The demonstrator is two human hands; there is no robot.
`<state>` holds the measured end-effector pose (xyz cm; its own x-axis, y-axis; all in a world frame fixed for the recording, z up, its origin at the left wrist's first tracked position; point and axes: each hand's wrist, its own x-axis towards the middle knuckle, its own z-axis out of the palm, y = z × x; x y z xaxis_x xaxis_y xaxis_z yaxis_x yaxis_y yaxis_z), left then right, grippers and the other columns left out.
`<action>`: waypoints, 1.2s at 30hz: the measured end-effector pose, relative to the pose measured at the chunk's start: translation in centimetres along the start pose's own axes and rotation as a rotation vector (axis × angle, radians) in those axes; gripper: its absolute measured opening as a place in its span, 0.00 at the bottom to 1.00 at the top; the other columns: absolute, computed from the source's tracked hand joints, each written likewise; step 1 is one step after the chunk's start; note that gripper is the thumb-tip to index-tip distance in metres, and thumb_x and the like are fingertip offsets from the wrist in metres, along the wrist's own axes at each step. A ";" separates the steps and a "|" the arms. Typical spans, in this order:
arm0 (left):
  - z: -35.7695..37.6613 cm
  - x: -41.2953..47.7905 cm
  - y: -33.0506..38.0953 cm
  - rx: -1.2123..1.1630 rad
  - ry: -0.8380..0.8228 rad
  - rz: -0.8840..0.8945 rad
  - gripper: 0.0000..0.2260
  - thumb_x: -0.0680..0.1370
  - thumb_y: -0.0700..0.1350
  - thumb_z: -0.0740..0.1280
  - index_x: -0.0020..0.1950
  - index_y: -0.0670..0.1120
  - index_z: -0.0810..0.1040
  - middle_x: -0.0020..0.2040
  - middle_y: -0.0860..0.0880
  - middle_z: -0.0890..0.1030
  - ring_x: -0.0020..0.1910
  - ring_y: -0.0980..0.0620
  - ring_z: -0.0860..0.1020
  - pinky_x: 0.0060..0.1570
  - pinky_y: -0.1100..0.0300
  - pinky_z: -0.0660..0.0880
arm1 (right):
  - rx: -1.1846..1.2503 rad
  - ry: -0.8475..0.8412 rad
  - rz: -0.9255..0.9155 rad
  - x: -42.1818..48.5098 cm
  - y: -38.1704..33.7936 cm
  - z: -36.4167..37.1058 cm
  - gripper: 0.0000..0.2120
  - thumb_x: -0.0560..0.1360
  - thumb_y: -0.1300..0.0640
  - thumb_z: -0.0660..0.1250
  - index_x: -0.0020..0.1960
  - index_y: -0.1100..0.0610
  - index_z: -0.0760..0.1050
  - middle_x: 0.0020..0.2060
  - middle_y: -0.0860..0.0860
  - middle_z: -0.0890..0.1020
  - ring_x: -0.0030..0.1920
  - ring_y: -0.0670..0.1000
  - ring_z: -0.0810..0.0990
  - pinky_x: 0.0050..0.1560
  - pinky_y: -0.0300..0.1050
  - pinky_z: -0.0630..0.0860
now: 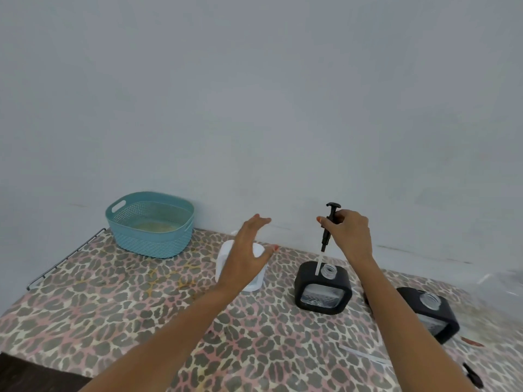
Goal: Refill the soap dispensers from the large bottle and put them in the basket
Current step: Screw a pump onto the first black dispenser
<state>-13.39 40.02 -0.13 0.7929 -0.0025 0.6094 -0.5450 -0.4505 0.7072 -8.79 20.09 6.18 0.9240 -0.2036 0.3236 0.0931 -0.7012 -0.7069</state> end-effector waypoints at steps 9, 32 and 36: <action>7.6 -0.9 -0.2 0.121 -0.429 -0.164 0.25 0.76 0.48 0.65 0.71 0.49 0.62 0.71 0.50 0.65 0.70 0.53 0.63 0.64 0.67 0.57 | 0.169 0.153 -0.115 0.2 2.5 -3.3 0.11 0.70 0.51 0.72 0.46 0.58 0.80 0.36 0.46 0.80 0.36 0.43 0.78 0.35 0.30 0.69; 9.7 -0.7 -1.6 -0.048 -0.474 -0.296 0.26 0.71 0.43 0.72 0.67 0.41 0.69 0.67 0.46 0.73 0.65 0.50 0.71 0.63 0.62 0.67 | 0.185 0.014 -0.193 -3.4 7.6 1.0 0.10 0.68 0.53 0.74 0.45 0.56 0.77 0.36 0.42 0.78 0.38 0.41 0.76 0.40 0.23 0.70; 9.7 -0.8 -1.7 -0.053 -0.470 -0.293 0.26 0.71 0.43 0.72 0.67 0.41 0.69 0.66 0.46 0.73 0.64 0.50 0.72 0.63 0.62 0.68 | 0.128 -0.043 -0.184 -3.7 8.1 1.3 0.11 0.68 0.54 0.74 0.46 0.59 0.78 0.37 0.48 0.80 0.40 0.47 0.78 0.43 0.32 0.71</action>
<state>-10.48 32.13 -5.27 0.9430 -0.2873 0.1680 -0.2871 -0.4469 0.8473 -10.96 15.99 -1.55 0.9017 -0.0488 0.4295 0.3056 -0.6308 -0.7132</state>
